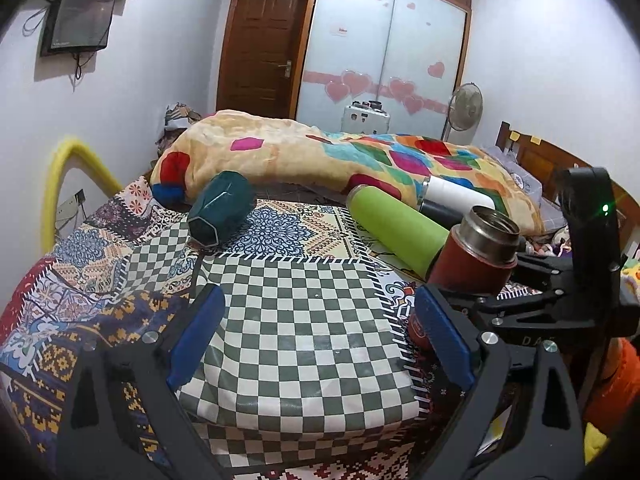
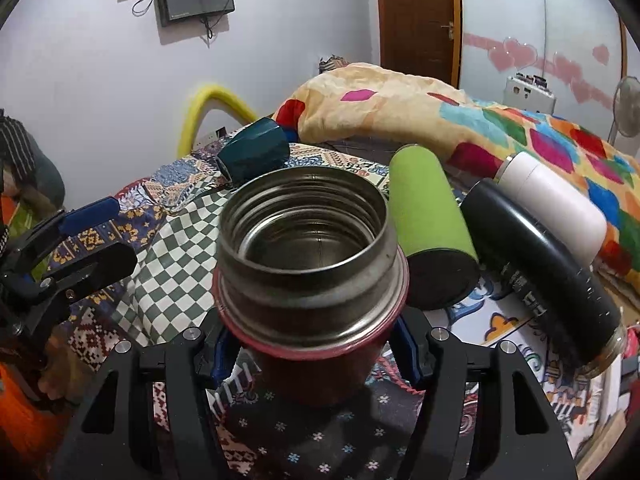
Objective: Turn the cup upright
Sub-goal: 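Rotate the red thermos upright in the right tool, open end up, then lower the upright red thermos onto the bed and open the right tool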
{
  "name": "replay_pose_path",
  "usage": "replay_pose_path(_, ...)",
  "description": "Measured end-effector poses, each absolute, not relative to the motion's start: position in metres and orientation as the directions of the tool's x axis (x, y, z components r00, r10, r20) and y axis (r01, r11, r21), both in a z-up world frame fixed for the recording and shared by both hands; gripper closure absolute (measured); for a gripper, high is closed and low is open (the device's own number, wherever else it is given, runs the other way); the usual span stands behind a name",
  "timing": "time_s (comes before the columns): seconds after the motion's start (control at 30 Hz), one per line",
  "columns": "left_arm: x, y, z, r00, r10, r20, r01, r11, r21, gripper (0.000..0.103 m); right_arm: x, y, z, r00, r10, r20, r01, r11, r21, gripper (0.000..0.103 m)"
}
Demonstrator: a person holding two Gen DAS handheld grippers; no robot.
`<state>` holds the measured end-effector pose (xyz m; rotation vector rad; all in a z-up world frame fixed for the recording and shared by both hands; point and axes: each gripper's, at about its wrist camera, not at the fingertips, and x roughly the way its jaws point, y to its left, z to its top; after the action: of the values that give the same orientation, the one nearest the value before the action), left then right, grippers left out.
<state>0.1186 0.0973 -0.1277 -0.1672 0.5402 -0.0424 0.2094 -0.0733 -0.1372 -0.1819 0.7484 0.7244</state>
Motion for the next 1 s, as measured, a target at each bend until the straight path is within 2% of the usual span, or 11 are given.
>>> replay_pose_path(0.1,0.119,0.095,-0.128,0.853,-0.086,-0.515,0.000,0.986,-0.165,0.006,0.206,-0.071,-0.137,0.519,0.523,-0.676,-0.656,0.751,0.077,0.040)
replay_pose_path(0.2,0.117,0.093,-0.126,0.854,-0.084,-0.513,0.003,0.988,-0.157,0.006,0.200,-0.073,-0.133,0.544,0.516,-0.662,-0.650,0.758,0.056,0.028)
replay_pose_path(0.47,0.101,0.082,-0.103,0.873,-0.092,-0.479,0.023,0.989,-0.148,0.006,0.175,-0.096,-0.104,0.594,0.540,-0.596,-0.626,0.776,0.079,0.028)
replay_pose_path(1.0,0.007,0.042,-0.011,0.969,-0.073,-0.235,0.047,0.992,-0.114,0.006,0.067,-0.169,-0.014,0.812,0.508,-0.288,-0.493,0.861,0.127,0.023)
